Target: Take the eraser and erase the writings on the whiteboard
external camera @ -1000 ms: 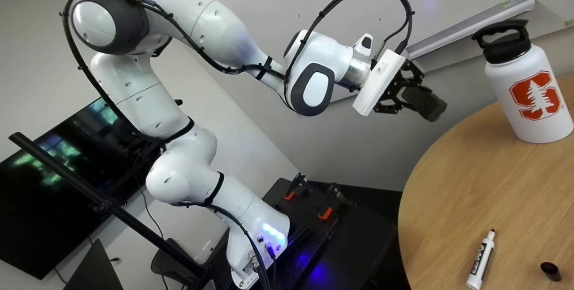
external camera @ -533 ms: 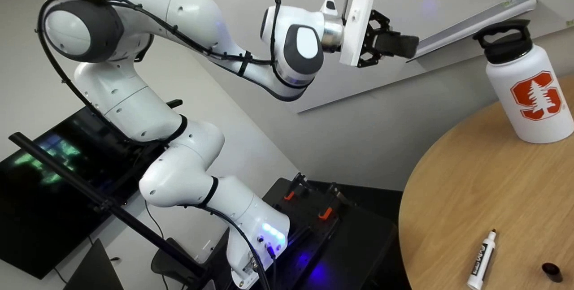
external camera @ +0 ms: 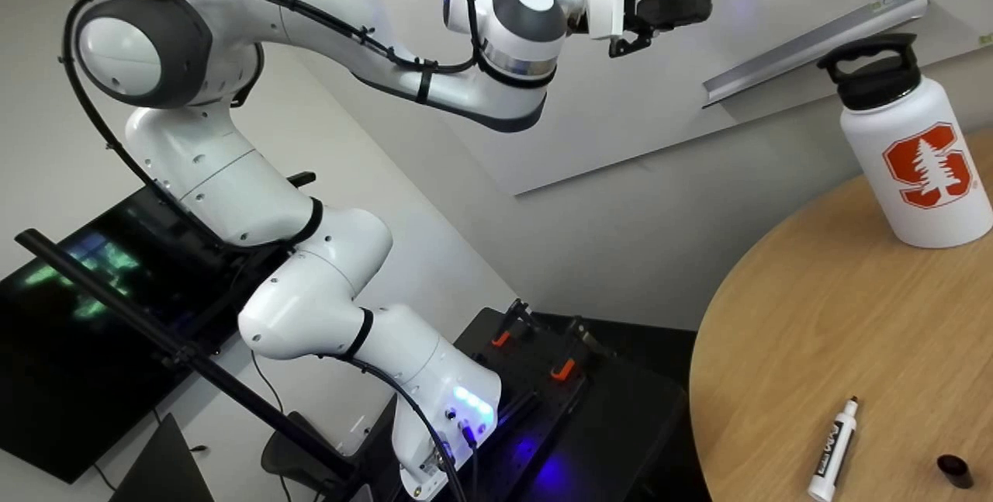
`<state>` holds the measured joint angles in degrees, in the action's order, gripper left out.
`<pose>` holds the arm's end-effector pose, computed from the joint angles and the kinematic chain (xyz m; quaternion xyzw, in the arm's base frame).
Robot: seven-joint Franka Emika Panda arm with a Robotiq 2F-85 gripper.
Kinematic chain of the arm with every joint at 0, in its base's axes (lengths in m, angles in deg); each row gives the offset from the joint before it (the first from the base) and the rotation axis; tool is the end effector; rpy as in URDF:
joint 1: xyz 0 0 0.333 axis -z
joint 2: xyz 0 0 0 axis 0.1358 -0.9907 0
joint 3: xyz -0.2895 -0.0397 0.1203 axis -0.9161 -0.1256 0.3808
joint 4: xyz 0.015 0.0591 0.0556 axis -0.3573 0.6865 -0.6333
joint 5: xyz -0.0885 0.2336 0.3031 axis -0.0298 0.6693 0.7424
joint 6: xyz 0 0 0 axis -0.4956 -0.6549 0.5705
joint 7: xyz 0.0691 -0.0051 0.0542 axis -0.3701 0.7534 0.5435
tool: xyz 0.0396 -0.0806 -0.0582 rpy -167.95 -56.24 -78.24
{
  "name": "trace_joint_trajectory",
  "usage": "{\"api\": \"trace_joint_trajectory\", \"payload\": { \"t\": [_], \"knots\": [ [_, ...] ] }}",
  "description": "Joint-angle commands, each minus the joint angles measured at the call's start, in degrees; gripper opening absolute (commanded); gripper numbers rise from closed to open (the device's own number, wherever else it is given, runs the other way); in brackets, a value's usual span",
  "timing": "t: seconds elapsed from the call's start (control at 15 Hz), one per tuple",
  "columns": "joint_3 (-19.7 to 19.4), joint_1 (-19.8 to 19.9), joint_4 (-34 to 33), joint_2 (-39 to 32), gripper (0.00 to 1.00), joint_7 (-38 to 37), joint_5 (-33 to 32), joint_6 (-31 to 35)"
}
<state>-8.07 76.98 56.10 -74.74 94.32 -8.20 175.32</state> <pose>0.4865 -0.2145 0.3957 0.7179 0.5263 0.3072 0.3365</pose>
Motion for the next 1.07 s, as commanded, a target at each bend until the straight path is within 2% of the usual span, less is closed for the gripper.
{"api": "trace_joint_trajectory", "payload": {
  "t": [0.0,0.27,0.53,0.87,1.0],
  "knots": [
    [0.9,-0.3,-4.8,-0.9,0.27,6.4,6.5,0.0],
    [3.9,-1.0,-14.8,-5.5,0.27,18.1,12.3,0.0],
    [10.3,0.8,-20.0,-13.9,0.27,24.5,7.0,-0.2],
    [16.6,6.6,-21.7,-21.9,0.27,32.0,1.2,-0.2],
    [17.7,7.9,-21.5,-24.4,0.27,34.4,0.2,-0.2]
  ]
}}
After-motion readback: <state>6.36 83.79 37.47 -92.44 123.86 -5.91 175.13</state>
